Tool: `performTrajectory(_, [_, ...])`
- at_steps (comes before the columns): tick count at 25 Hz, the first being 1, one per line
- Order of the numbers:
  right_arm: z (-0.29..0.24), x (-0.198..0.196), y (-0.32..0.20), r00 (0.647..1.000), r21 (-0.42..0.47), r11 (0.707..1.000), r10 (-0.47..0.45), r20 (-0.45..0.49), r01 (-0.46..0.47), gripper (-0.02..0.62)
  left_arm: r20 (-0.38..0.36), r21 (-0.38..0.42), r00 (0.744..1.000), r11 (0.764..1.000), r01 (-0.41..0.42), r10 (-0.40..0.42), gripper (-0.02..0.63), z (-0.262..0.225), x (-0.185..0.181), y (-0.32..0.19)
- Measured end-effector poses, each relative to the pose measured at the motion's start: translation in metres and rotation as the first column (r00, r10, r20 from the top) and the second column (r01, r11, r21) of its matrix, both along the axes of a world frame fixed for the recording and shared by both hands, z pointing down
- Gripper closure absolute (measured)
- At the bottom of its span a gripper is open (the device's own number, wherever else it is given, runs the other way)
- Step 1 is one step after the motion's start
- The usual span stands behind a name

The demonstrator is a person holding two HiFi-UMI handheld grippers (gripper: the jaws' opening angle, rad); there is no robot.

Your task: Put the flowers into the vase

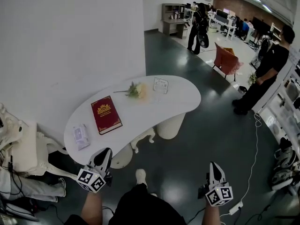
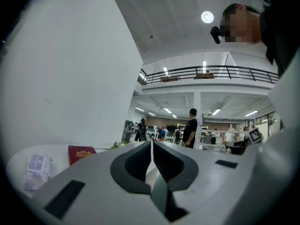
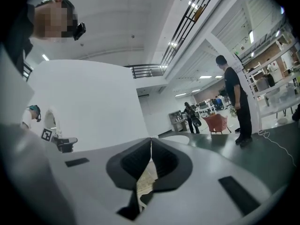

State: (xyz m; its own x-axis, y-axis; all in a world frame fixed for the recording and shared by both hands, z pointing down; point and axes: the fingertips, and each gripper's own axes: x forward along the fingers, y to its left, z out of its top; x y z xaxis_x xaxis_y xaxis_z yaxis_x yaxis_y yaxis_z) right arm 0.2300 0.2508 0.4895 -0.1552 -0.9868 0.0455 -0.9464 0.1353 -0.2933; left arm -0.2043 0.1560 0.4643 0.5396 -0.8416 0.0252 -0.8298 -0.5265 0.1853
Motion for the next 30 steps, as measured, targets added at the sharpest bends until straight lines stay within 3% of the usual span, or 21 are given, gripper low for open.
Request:
performTrajectory(13, [-0.017,-0.016,-0.093,0.998,0.040,0.999,0.024,-0.060,-0.022,0.572,-0.002,0.072,0.998,0.995,-0.069,0.069,0.584,-0.005,0.030,-0.106])
performTrajectory(19, [-0.031,-0.048,-0.145,0.995,0.059,0.997,-0.039,-0.091,0.044,0.572,-0.026,0.093,0.994,0.991,-0.100,0.103,0.584,-0.009,0.033,-0.154])
performTrajectory(22, [-0.033,-0.057,-0.168,0.997,0.066,0.997,-0.043,-0.059,0.047,0.572,-0.009,0.094,0.991,0.987,-0.131,0.133,0.584,-0.009,0.036,-0.175])
performTrajectory(30, [-0.028,-0.075,-0.217,0.998,0.047,0.998,-0.040,-0.055,0.042,0.572,0.006,0.093,0.989,0.985,-0.145,0.145,0.584,-0.008,0.015,-0.233])
